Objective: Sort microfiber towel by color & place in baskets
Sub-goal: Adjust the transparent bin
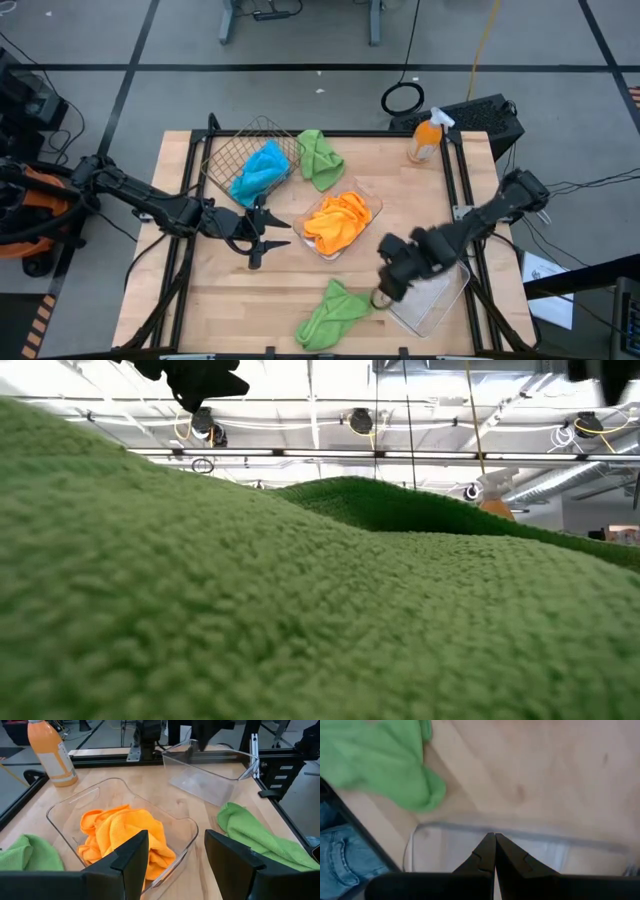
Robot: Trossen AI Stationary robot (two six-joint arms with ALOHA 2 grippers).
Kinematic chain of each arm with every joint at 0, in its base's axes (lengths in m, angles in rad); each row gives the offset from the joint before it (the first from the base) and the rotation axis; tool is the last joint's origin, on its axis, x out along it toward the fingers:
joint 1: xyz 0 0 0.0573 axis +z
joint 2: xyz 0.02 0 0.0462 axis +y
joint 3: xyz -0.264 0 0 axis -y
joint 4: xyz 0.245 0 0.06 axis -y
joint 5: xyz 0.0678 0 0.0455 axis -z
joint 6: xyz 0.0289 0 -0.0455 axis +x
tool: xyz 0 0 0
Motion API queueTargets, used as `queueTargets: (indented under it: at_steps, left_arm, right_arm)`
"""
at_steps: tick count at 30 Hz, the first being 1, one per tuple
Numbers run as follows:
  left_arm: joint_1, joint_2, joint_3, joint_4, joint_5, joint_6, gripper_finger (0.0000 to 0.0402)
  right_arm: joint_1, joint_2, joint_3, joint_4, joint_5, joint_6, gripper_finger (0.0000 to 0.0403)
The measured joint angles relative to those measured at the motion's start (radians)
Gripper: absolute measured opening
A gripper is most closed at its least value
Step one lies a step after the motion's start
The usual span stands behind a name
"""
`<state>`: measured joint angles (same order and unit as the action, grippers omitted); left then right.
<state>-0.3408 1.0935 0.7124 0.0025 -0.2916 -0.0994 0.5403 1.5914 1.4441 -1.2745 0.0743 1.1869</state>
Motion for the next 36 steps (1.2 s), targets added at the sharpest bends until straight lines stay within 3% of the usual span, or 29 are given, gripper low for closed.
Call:
queueTargets:
  at_steps: [4,10,23,36]
  left_arm:
    - [0.0,0.0,0.0,-0.001,0.0,-0.007,0.02]
    - [0.0,0.003,0.0,-0.001,0.0,-0.019,0.02]
    - [0.0,0.12,0.0,0.109,-0.002,0.088,0.02]
    - [0.004,0.13,0.0,0.217,-0.032,0.219,0.02]
  right_arm:
    - [0.095,0.03,0.0,-0.011,-0.018,0.113,0.0]
    - [0.135,0.101,0.0,-0.046,-0.029,0.091,0.0]
    - [0.116,0.23,0.0,-0.068,-0.054,0.076,0.0]
    - [0.04,0.292,0.0,-0.115,-0.041,0.015,0.0]
